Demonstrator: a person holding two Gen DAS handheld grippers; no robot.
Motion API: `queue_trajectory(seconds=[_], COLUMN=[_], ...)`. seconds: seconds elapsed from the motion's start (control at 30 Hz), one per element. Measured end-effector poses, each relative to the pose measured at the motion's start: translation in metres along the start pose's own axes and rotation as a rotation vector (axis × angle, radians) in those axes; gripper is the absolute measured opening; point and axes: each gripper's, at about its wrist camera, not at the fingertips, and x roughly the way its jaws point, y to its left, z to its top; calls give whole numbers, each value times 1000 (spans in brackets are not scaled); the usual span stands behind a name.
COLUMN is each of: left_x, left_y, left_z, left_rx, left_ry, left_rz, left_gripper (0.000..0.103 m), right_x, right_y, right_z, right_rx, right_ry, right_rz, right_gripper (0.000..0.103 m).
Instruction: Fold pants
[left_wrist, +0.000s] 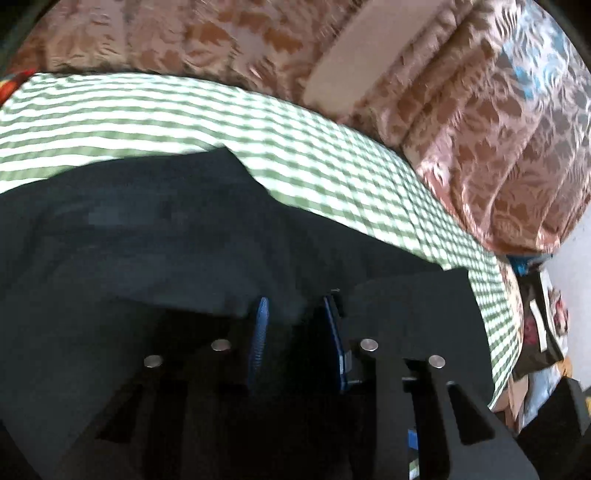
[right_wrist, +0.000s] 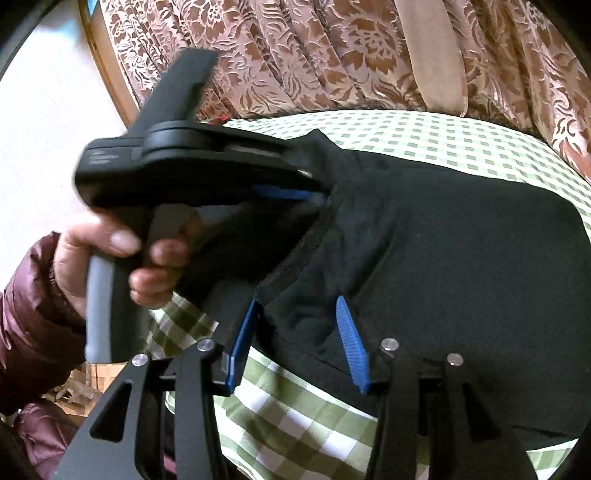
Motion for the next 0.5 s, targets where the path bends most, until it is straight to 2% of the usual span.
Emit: queue_trajectory(seconds=[0.1,0.23,0.33,0.4,0.5], left_x=[-30,-84,-134,-169,-197], left_y=[31,90,139,177,211], left_z=[-10,-33,-68,-99,-131], left_rx=[-73,-205,-372,-529,-675], left_ry=[-36,-98,-155,-202,-251], left_rz=[7,69,97,107,117], left_gripper=[34,34,33,34,34], right_x=[0,1,1,1,0], right_y=[3,10,11,10,8], right_z=[0,-1,-1,-1,0], right_rx=[-7,-26,-23,-17,-8], right_ry=[0,-1,-3,-5,-7], right_rz=[9,9,13,20,26], right_gripper=[56,67,71,71,71])
